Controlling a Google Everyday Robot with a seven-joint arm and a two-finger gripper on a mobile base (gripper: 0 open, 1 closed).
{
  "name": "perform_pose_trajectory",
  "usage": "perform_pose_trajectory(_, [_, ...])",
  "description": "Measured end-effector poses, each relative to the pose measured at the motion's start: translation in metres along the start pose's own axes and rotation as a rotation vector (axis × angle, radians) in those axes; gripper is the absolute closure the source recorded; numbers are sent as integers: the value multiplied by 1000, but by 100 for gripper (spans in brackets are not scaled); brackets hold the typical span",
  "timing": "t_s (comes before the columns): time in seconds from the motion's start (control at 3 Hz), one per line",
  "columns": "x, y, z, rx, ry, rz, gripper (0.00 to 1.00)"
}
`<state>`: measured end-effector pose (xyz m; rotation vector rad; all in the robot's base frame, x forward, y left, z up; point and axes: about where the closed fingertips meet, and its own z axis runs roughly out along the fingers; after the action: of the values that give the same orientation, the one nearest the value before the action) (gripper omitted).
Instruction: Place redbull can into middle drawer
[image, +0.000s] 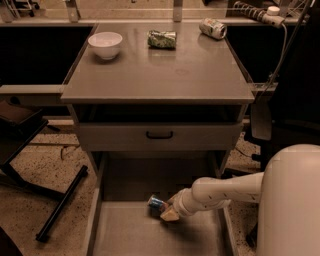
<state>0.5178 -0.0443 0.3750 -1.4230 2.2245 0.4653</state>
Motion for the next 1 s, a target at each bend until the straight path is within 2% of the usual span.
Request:
perform_pose_trajectory(0.33, [8,6,12,-51,-15,28,100])
perform_pose_trajectory(0.67, [9,7,12,-57,-15,30,82])
perform_pose_trajectory(1.0, [9,7,12,-57,-15,30,59])
